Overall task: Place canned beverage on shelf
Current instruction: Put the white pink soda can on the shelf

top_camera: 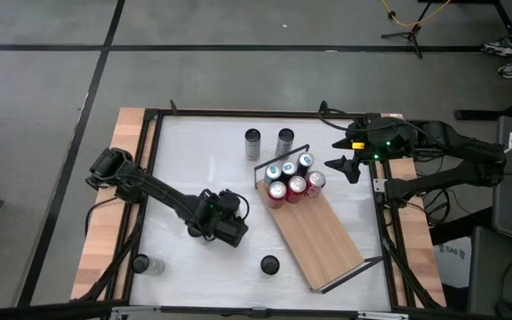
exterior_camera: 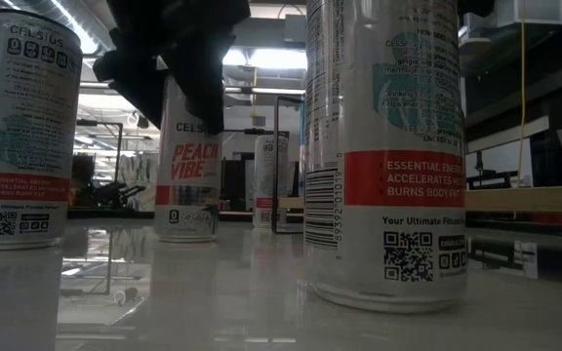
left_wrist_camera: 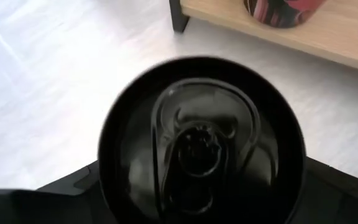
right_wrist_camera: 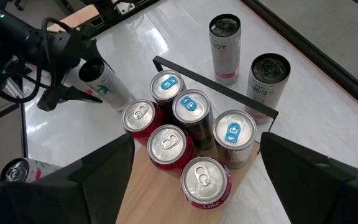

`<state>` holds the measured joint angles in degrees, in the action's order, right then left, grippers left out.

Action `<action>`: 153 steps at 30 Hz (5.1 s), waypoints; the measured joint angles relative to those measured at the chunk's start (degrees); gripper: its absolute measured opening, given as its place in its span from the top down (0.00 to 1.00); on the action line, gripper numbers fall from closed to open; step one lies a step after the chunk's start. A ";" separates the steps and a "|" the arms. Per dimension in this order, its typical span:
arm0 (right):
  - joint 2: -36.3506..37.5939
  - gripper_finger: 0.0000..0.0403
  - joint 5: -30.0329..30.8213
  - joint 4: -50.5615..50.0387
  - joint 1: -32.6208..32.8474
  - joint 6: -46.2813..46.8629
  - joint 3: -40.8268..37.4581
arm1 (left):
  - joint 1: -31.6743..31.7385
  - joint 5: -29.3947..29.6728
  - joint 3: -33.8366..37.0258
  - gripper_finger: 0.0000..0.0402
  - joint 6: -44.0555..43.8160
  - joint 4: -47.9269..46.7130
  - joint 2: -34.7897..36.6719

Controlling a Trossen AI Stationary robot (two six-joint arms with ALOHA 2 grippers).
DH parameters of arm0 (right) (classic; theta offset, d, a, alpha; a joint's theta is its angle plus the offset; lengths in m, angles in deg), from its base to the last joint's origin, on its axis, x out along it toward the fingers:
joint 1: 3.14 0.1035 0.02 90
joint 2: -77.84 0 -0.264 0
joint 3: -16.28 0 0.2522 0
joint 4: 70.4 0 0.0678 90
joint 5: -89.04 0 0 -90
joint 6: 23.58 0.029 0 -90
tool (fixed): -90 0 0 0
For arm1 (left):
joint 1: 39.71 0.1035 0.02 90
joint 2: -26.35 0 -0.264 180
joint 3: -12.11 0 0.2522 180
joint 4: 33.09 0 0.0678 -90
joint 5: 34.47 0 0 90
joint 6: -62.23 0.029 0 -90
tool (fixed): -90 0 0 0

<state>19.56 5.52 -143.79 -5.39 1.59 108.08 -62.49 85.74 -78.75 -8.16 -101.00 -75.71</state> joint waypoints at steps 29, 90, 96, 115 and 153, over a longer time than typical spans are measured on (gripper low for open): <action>-0.43 0.16 -6.86 7.78 0.02 -5.18 0.01 | 0.62 -4.66 -11.24 0.43 12.60 -0.09 1.96; -25.29 0.16 -2.67 29.59 16.61 -14.32 -0.02 | 7.71 -11.14 -25.20 0.40 33.59 10.04 1.93; -25.29 0.16 -2.40 29.59 16.61 -14.30 -0.02 | 7.69 -9.70 -25.22 0.40 34.63 13.35 1.92; -22.02 0.16 -2.80 26.35 16.61 -10.40 -0.02 | 7.71 -5.86 -25.22 0.40 33.86 16.51 1.94; -14.98 0.41 -2.64 24.89 16.50 -11.72 -0.04 | 7.80 -4.22 -25.33 0.31 37.92 29.76 1.95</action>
<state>4.58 2.87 -118.91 11.10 -10.13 108.04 -54.69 81.53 -104.08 29.76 -71.24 -73.77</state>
